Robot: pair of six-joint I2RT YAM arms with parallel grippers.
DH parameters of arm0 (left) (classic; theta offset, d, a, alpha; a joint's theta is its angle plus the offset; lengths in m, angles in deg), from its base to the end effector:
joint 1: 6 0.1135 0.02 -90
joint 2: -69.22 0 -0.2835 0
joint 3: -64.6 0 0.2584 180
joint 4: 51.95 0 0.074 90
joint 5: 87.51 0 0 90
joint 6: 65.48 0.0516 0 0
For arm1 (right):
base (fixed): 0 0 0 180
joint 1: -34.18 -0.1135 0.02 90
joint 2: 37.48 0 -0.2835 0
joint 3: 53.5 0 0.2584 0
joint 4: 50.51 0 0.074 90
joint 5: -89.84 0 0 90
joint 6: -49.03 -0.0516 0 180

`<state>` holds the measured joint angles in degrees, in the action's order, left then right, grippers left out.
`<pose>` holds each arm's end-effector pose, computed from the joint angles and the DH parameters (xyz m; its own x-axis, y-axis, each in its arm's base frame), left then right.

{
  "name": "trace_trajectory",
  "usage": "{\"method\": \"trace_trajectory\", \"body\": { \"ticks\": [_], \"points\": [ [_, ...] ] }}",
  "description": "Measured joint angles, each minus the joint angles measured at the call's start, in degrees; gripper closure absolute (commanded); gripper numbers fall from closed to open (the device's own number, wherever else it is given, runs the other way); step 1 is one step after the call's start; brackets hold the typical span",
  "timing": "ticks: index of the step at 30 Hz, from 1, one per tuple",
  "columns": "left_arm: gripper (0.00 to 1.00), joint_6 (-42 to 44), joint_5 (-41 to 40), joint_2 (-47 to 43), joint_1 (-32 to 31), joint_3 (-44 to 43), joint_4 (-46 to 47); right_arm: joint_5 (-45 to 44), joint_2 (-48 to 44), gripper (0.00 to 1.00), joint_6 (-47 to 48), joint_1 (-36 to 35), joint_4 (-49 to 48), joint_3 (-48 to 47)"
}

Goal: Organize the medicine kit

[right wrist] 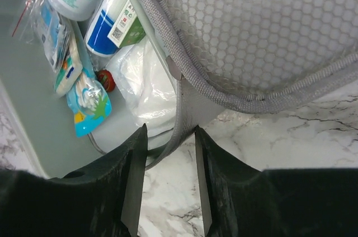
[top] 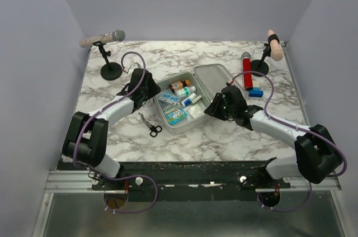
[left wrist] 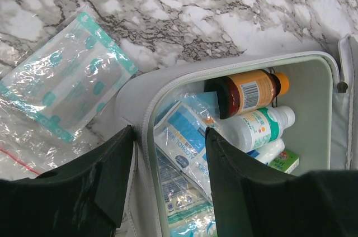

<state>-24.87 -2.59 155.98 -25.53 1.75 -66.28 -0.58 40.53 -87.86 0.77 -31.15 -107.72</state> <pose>0.3207 -0.1089 0.2142 -0.5827 -0.5956 -0.5528 -0.2688 0.7833 -0.5606 0.2416 0.1589 0.2007 -0.7889 0.3542 -0.5022 0.0435 0.8474 0.5292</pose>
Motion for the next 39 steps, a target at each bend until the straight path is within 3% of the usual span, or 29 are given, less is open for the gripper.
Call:
{"method": "trace_trajectory", "body": {
  "ticks": [8,14,19,23,26,31,39],
  "points": [
    [0.4,0.4,0.1,3.5,0.0,-2.6,2.3,2.9,-0.9,0.46,0.5,-0.2,0.1,1.2],
    [0.24,2.4,1.0,3.3,-0.5,-3.4,1.3,3.3,-4.8,0.35,2.6,-0.9,2.0,2.9],
    [0.16,5.0,1.0,-1.1,-0.7,-3.4,-2.9,3.4,-11.7,0.3,7.0,-1.4,7.4,3.2],
    [0.17,6.8,1.0,-7.5,-0.7,-3.3,-5.5,3.4,-15.6,0.3,11.0,-1.5,11.6,2.8],
    [0.21,7.7,0.9,-12.9,-0.7,-1.6,-5.9,3.5,-19.0,0.32,13.7,-1.5,13.4,2.4],
    [0.26,6.1,0.9,-21.4,-0.7,7.5,-4.7,5.3,-19.3,0.5,17.7,-1.5,10.1,-2.0],
    [0.32,2.8,0.8,-27.7,-0.7,16.9,-5.4,7.9,4.8,0.7,21.6,-1.6,2.7,-19.3]
  ]
}}
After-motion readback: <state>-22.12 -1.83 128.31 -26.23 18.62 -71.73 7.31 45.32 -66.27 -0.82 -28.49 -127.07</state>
